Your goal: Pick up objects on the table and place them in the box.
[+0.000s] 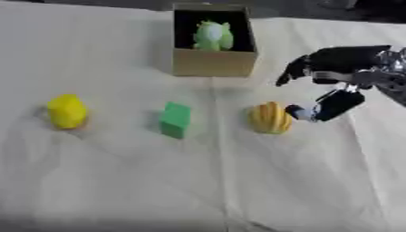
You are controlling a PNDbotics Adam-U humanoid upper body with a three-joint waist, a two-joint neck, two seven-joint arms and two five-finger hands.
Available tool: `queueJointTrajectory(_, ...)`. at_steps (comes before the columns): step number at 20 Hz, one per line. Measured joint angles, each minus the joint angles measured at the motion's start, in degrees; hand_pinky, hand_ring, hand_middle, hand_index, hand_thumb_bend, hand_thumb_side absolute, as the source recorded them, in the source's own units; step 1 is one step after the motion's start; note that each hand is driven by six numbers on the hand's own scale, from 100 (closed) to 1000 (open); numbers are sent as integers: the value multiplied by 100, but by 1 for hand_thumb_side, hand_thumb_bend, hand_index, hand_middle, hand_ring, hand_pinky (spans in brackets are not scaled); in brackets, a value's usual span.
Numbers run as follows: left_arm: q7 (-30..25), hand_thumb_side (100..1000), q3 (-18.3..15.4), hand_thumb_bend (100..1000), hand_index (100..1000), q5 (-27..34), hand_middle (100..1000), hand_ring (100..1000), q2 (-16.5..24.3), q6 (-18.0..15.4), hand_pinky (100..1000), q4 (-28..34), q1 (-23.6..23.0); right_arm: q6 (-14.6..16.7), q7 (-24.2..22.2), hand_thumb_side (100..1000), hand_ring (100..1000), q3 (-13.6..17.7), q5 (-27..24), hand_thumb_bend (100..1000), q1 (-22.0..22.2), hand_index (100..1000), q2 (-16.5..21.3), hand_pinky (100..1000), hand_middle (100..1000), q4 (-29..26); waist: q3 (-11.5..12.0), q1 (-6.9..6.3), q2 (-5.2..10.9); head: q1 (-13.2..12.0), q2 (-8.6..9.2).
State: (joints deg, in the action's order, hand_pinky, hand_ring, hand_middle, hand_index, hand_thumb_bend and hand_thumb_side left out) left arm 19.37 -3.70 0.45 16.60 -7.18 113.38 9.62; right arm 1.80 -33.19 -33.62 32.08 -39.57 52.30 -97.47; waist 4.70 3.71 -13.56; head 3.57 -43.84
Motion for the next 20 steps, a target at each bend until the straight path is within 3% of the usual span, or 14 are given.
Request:
queueJointTrajectory(9, -13, 633, 0, 329, 863, 7, 765, 742, -6, 10, 901, 0, 0, -186, 47, 672, 800, -101, -158, 170, 3, 866, -18, 828, 774, -3, 4, 1, -1, 0, 0)
queueJointTrajectory(20, -17, 637, 1, 324, 861, 27, 765, 741, -50, 12, 903, 0, -1, -273, -39, 640, 807, -207, -43, 223, -53, 870, -286, 832, 781, 297, 27, 1, -27, 2, 0)
